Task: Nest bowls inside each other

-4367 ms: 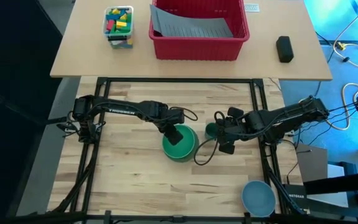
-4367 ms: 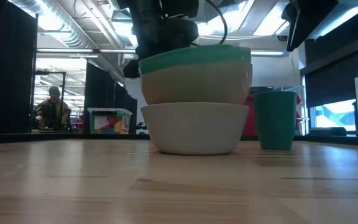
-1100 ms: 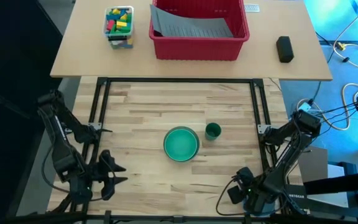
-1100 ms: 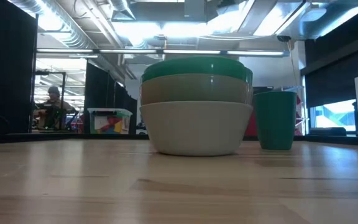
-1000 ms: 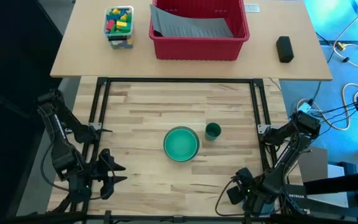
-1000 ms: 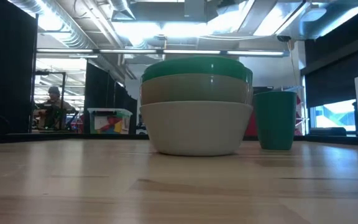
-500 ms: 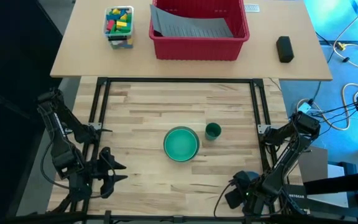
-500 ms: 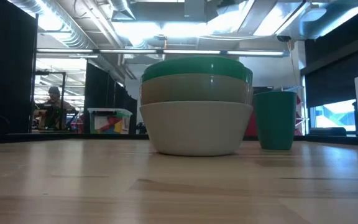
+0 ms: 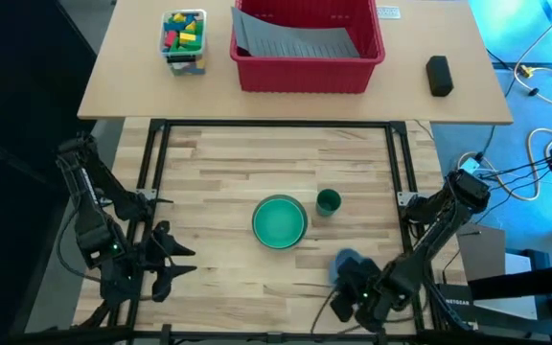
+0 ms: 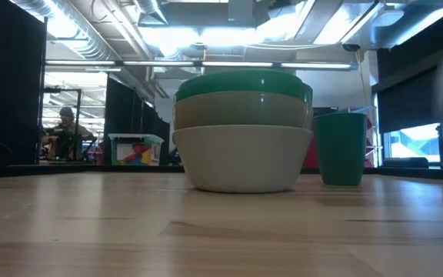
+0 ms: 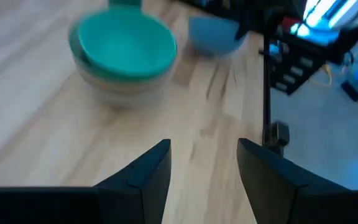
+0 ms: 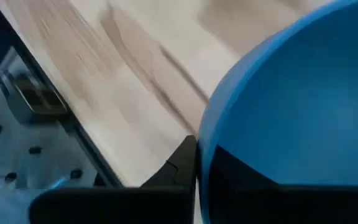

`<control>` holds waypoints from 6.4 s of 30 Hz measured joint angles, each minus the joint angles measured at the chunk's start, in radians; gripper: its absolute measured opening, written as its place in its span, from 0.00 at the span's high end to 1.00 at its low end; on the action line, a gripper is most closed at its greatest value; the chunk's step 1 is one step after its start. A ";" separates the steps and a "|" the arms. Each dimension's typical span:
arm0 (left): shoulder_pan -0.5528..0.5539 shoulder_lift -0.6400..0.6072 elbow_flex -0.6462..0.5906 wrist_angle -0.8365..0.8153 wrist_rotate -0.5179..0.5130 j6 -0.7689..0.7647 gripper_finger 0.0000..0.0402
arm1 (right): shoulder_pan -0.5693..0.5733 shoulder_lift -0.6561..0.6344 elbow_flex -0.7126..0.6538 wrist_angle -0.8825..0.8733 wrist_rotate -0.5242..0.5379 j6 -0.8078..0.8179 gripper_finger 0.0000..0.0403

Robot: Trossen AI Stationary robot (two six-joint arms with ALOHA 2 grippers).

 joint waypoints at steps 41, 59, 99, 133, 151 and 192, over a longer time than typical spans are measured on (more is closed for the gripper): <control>0.190 -0.475 -0.696 1.425 0.492 0.587 0.62 | -0.569 -0.011 0.273 0.156 -0.391 -1.088 1.00; 0.553 -0.486 -0.707 1.406 0.922 0.516 0.62 | -0.781 -0.010 0.273 0.025 -0.782 -1.473 1.00; 0.681 -0.479 -0.708 1.396 0.967 0.516 0.62 | -0.652 0.025 0.273 -0.125 -0.499 -1.749 0.82; 0.689 -0.457 -0.708 1.377 0.967 0.509 0.62 | -0.618 0.016 0.285 -0.111 -0.537 -1.638 0.78; 0.690 -0.419 -0.708 1.381 0.967 0.495 0.62 | -0.595 0.010 0.293 -0.103 -0.552 -1.571 0.98; 0.683 -0.577 -0.801 1.339 0.855 0.574 0.62 | -0.539 -0.267 0.056 -0.291 -0.064 -0.765 0.56</control>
